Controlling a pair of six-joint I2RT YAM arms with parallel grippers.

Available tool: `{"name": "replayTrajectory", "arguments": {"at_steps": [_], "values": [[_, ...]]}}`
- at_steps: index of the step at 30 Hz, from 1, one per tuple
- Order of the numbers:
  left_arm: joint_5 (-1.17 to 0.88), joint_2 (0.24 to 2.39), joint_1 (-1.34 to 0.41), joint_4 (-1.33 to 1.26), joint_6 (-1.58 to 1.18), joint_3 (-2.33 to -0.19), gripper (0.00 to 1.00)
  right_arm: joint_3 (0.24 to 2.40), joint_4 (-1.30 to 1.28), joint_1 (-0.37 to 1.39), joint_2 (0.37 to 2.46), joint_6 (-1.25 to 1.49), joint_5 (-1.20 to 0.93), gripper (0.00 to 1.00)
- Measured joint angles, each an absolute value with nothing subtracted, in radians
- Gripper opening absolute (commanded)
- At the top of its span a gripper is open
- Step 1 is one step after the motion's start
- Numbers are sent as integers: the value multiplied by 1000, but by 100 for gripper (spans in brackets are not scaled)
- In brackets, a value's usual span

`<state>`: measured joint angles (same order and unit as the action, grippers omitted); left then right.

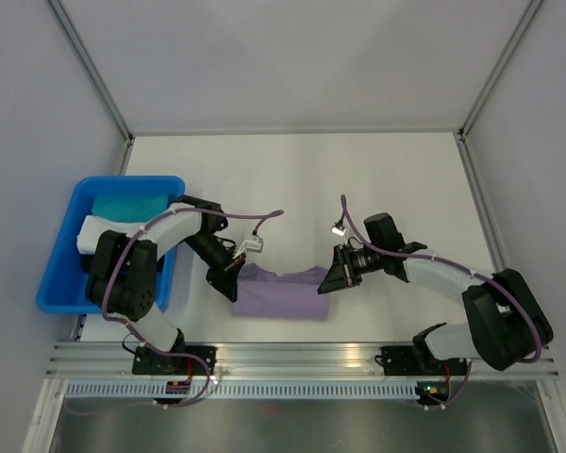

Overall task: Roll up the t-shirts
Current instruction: Roll the tshirt

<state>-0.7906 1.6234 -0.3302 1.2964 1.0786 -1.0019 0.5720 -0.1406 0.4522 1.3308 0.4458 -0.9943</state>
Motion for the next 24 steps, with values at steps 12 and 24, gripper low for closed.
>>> {"name": "replayTrajectory", "arguments": {"at_steps": [12, 24], "values": [[-710, 1791, -276, 1195, 1039, -1081, 48, 641, -137, 405, 1597, 441, -963, 0], [-690, 1665, -204, 1053, 896, -1217, 78, 660, -128, 394, 1633, 469, -880, 0]]}}
